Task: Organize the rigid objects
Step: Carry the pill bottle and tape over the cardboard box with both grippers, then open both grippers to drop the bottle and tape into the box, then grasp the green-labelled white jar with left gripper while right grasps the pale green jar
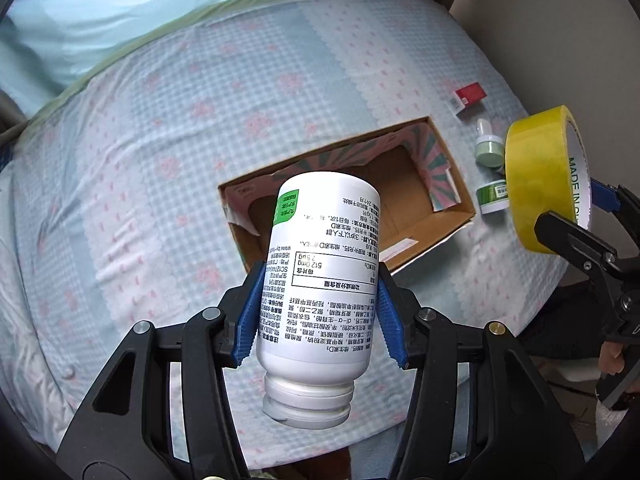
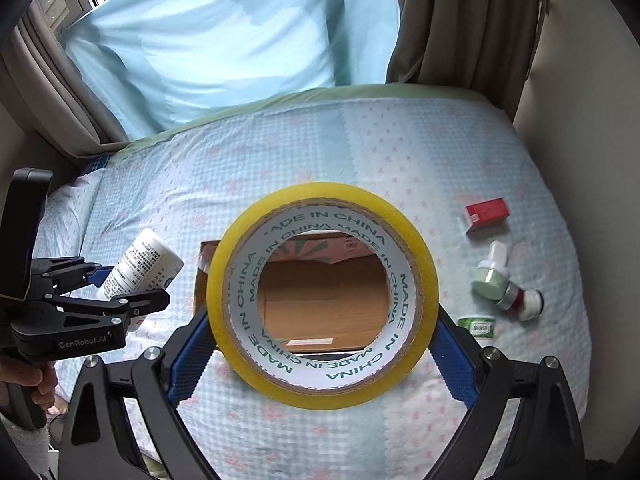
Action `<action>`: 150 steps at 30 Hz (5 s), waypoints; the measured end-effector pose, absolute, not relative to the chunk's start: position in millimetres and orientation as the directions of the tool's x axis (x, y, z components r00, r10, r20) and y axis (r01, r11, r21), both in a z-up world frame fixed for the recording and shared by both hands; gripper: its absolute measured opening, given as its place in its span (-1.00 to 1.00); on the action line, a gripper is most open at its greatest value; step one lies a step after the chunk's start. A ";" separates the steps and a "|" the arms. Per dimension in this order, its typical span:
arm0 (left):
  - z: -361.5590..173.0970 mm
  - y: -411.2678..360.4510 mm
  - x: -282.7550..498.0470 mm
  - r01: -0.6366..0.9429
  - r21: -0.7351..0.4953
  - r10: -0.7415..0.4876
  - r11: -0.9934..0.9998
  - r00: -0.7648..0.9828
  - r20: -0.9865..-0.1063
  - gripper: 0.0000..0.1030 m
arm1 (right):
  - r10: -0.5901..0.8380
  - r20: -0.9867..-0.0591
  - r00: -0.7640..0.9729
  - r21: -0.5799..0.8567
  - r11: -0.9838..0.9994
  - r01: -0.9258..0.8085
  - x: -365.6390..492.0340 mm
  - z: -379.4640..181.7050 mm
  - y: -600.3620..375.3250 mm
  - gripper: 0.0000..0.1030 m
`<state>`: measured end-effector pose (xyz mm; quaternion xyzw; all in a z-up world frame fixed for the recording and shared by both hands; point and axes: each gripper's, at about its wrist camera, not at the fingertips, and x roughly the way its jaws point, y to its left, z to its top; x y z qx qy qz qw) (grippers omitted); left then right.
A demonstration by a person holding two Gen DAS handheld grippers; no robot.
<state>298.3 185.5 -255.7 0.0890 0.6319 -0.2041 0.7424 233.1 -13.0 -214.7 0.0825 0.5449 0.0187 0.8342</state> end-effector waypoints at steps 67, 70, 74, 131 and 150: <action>-267.5 167.7 291.5 0.398 -0.053 -0.142 0.916 0.198 -0.970 1.00 | -0.021 -0.950 0.311 -0.034 0.999 -0.035 229.7 -276.8 -12.8 1.00; -232.3 166.6 269.0 0.393 -0.053 -0.157 0.918 0.239 -0.958 1.00 | -0.027 -0.934 0.357 -0.025 1.000 0.010 207.0 -243.1 -24.7 1.00; -197.5 156.4 241.2 0.391 -0.061 -0.183 0.918 0.282 -0.942 1.00 | -0.042 -0.919 0.392 -0.009 0.996 0.086 177.5 -206.9 -50.5 1.00; -500.8 -216.2 220.5 0.182 -0.295 -0.283 0.938 -0.087 -0.955 0.86 | 0.162 -0.962 0.218 -0.034 0.723 -0.690 279.3 -439.1 -293.9 0.67; -511.9 -223.8 234.9 0.165 -0.297 -0.289 0.941 -0.072 -0.955 0.33 | 0.176 -0.963 0.202 -0.021 0.703 -0.711 282.5 -464.8 -277.8 -0.21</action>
